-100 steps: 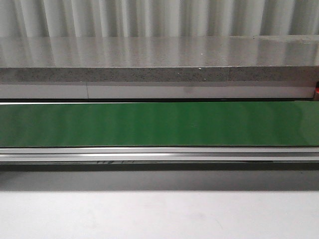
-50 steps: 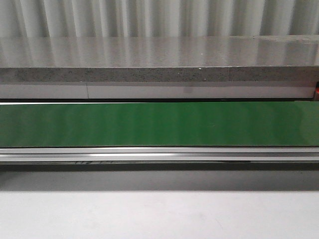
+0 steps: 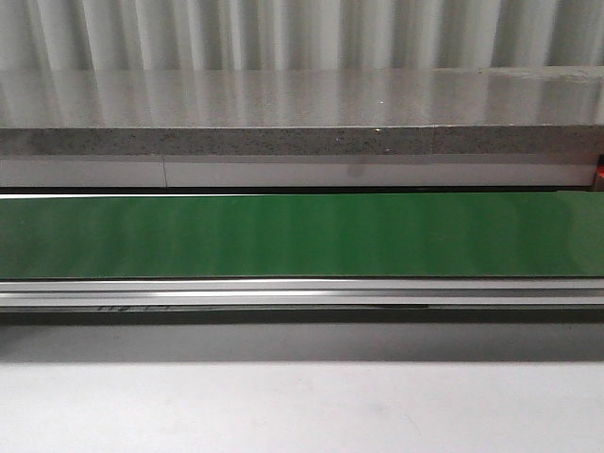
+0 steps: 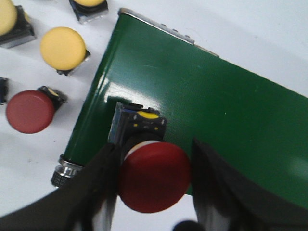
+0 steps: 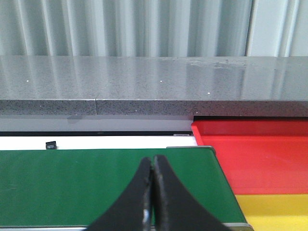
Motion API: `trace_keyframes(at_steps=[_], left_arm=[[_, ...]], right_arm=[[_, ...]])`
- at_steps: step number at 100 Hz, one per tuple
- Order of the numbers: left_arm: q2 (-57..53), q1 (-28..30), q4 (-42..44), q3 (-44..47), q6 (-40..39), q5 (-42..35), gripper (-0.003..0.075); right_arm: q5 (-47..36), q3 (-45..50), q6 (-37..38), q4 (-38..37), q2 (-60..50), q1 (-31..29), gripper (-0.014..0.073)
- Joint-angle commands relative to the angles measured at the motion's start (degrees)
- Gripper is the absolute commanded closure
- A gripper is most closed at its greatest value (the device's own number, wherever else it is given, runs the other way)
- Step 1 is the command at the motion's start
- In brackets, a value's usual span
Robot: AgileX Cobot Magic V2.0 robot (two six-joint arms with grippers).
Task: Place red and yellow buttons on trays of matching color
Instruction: 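Lower the red button onto the belt and open the left gripper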
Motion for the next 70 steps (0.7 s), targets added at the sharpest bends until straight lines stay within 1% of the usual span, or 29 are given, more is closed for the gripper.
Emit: trace_keyframes(at_steps=[1, 30, 39, 44, 46, 51, 56, 61, 66, 70], left_arm=[[0.0, -1.5, -1.5, -2.0, 0.1, -2.0, 0.0569], [3.9, -2.1, -1.8, -2.0, 0.1, -3.1, 0.0568], [4.7, -2.1, -1.8, -2.1, 0.2, -3.2, 0.0547], [4.9, -2.1, -1.9, -2.1, 0.6, -3.2, 0.0505], [4.9, -2.1, -1.9, -2.1, 0.7, -3.2, 0.0477], [4.9, -2.1, -2.0, -2.1, 1.2, -3.2, 0.0393], [4.9, -2.1, -2.0, -2.2, 1.4, -3.3, 0.0285], [4.9, -2.1, -2.0, -2.5, 1.4, -3.5, 0.0211], [4.9, -2.1, -2.0, -3.3, 1.4, -3.6, 0.0176], [4.9, -2.1, -2.0, -4.0, 1.4, -3.7, 0.0174]], right_arm=[[-4.7, 0.1, -0.1, -0.6, -0.8, 0.0, 0.0659], [-4.7, 0.1, -0.1, -0.6, -0.8, 0.0, 0.0659], [-4.7, 0.1, -0.1, -0.6, -0.8, 0.0, 0.0659], [-4.7, 0.1, -0.1, -0.6, -0.8, 0.0, 0.0659], [-4.7, 0.1, -0.1, -0.6, -0.8, 0.0, 0.0659], [-4.7, 0.1, -0.1, -0.6, -0.8, 0.0, 0.0659], [-4.7, 0.1, -0.1, -0.6, -0.8, 0.0, 0.0659], [-4.7, 0.1, -0.1, -0.6, -0.8, 0.0, 0.0659], [-4.7, 0.1, -0.1, -0.6, -0.8, 0.0, 0.0659], [-4.7, 0.1, -0.1, -0.6, -0.8, 0.0, 0.0659]])
